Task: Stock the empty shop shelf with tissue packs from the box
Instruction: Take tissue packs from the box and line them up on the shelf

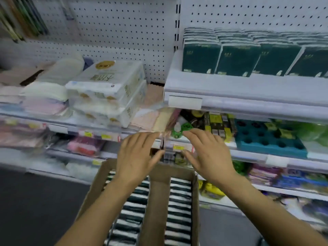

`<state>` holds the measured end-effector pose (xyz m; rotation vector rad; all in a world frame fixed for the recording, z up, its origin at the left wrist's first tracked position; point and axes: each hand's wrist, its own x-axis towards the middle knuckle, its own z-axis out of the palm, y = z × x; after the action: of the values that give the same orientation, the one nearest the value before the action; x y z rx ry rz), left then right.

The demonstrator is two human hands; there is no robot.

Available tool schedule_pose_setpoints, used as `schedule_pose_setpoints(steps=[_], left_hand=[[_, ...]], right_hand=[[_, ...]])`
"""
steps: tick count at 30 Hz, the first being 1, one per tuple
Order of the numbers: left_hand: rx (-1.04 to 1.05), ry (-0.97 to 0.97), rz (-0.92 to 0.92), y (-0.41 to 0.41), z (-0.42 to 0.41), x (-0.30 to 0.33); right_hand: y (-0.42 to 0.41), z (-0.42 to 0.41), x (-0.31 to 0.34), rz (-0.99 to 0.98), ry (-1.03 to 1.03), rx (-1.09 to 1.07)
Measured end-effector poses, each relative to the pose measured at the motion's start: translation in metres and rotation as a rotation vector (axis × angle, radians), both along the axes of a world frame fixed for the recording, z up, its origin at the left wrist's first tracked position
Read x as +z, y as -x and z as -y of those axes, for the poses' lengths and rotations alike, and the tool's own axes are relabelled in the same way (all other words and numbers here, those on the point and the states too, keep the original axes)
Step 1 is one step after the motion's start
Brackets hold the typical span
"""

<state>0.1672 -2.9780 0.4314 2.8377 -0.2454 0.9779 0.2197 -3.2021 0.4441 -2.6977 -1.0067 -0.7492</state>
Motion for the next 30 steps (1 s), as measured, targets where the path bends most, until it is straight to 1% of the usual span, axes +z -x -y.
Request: schedule_pose_setpoints(steps=[3, 6, 10, 12, 15, 17, 22, 25, 27, 30], left_hand=[[0.091, 0.053, -0.197, 0.028, -0.027, -0.036], [0.187, 0.187, -0.434, 0.052, -0.057, -0.076], [0.272, 0.316, -0.631, 0.074, -0.083, -0.135], [0.298, 0.359, -0.730, 0.079, -0.091, -0.169], [0.314, 0.381, -0.824, 0.083, -0.098, -0.220], [0.322, 0.394, -0.854, 0.082, -0.100, -0.251], [0.296, 0.428, -0.956, 0.073, -0.107, -0.312], [0.275, 0.457, -0.944, 0.071, -0.111, -0.338], [0.280, 0.398, -0.948, 0.070, -0.112, -0.348], [0.292, 0.228, -1.000, 0.064, -0.114, -0.355]], right_hand=[[0.013, -0.020, -0.037, -0.135, 0.051, 0.032], [0.016, -0.043, -0.081, -0.292, 0.112, 0.072], [0.016, -0.069, -0.144, -0.571, 0.206, 0.118], [0.014, -0.079, -0.180, -0.668, 0.234, 0.140], [0.011, -0.095, -0.233, -0.759, 0.328, 0.158], [0.010, -0.106, -0.264, -0.802, 0.364, 0.155], [0.006, -0.135, -0.327, -0.887, 0.319, 0.221], [0.002, -0.148, -0.355, -0.894, 0.325, 0.223], [0.001, -0.155, -0.367, -0.894, 0.361, 0.189], [0.001, -0.168, -0.372, -0.874, 0.419, 0.111]])
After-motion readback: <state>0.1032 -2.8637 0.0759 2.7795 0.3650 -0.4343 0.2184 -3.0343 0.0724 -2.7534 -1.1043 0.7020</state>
